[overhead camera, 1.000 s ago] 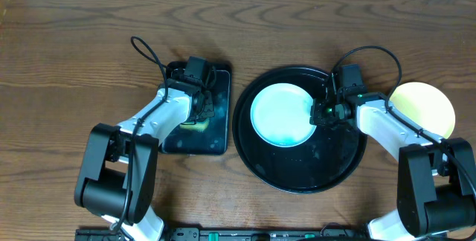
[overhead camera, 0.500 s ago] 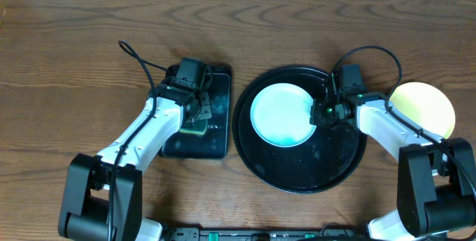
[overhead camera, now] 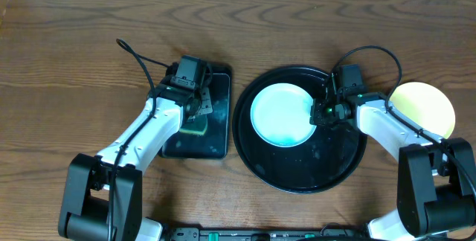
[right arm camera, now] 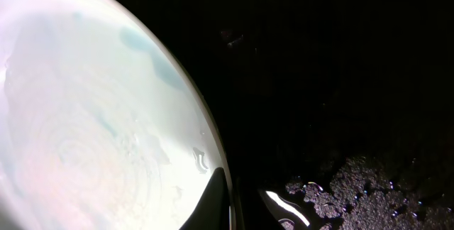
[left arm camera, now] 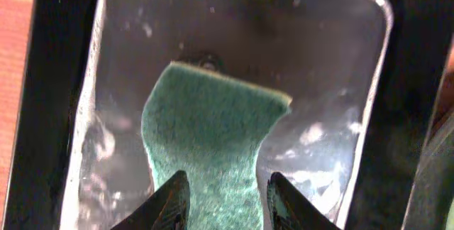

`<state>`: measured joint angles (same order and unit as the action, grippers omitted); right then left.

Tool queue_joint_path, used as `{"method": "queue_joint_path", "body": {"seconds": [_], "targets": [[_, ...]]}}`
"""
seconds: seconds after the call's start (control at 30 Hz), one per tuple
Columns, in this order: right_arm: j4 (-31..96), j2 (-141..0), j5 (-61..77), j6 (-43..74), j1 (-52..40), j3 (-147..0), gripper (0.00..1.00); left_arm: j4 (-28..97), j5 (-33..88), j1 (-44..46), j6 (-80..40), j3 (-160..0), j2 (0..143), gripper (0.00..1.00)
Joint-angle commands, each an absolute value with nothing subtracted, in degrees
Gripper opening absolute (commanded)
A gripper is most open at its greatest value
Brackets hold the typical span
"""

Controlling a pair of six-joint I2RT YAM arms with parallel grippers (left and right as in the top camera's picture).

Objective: Clean dirty plates on tray and stack at the side
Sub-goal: 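Wipe the sponge on the black rectangular tray with the left gripper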

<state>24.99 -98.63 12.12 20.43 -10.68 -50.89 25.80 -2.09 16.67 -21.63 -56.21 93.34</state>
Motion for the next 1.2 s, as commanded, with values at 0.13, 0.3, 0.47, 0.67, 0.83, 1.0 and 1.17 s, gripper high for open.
{"method": "queue_joint_path", "body": {"seconds": [0.13, 0.3, 0.47, 0.67, 0.83, 1.0, 1.17], "targets": [[25.7, -99.7, 8.8, 20.7, -11.4, -50.5, 0.01, 23.3, -3.7, 16.6, -21.7, -55.5, 97.4, 0.38], [25.7, -99.7, 8.8, 20.7, -11.4, -50.5, 0.01, 22.8, -3.7, 16.4, -21.7, -55.5, 101.1, 0.37], [25.7, -99.7, 8.8, 20.7, -11.4, -50.5, 0.01, 22.1, -3.7, 16.3, -21.8, -55.5, 103.7, 0.08], [25.7, -99.7, 8.8, 20.7, -11.4, -50.5, 0.01, 22.2, -3.7, 16.3, -21.7, -55.5, 103.7, 0.07], [25.7, -99.7, 8.8, 20.7, -11.4, -50.5, 0.01, 22.4, -3.7, 16.3, -21.7, -55.5, 103.4, 0.07], [25.7, -99.7, 8.8, 20.7, -11.4, -50.5, 0.01, 24.4, -3.7, 16.3, -21.7, -56.0, 100.1, 0.12], [25.7, -99.7, 8.8, 20.7, -11.4, -50.5, 0.01, 25.6, -3.7, 16.3, -21.7, -56.0, 94.4, 0.48]]}}
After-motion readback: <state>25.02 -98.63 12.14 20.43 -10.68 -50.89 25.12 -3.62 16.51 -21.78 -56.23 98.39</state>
